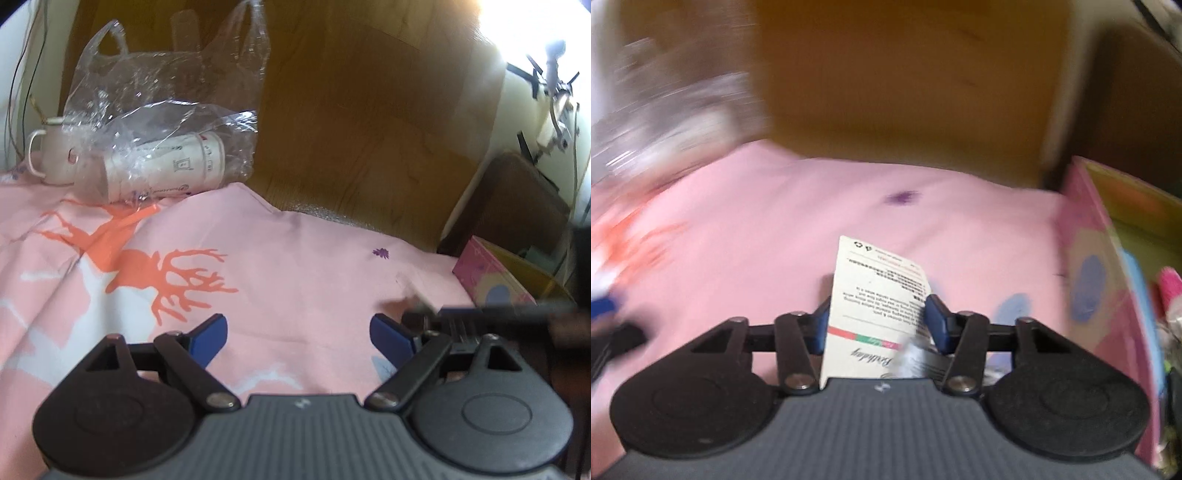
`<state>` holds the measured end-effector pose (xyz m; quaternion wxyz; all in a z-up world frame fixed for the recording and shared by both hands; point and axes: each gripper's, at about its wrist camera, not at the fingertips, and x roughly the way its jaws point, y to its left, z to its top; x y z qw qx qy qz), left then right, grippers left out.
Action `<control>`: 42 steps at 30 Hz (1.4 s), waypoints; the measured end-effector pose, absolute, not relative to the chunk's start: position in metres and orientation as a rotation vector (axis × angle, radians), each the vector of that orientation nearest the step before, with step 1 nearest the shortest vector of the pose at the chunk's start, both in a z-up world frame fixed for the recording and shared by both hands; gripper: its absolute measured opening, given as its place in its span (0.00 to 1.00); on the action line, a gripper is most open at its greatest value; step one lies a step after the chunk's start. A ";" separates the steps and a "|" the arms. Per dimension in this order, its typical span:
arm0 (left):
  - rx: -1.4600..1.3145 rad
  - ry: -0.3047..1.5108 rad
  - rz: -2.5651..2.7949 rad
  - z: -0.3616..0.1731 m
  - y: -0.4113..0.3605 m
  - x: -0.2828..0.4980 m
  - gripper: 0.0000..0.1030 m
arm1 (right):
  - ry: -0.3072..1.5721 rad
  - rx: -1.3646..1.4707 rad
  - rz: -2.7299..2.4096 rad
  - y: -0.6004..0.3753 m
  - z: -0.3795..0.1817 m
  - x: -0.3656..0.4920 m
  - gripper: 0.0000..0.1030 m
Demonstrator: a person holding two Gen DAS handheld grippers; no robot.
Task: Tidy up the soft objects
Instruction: 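Grasp the colored marker packet with the right tool, then carry the marker packet into the tin box and open the right tool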
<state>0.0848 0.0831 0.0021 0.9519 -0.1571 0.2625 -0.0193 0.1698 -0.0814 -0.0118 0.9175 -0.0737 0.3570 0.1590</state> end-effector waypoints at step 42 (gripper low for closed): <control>-0.244 0.743 -0.457 0.015 -0.022 0.033 0.63 | 0.473 -0.051 0.498 -0.156 0.006 -0.047 0.57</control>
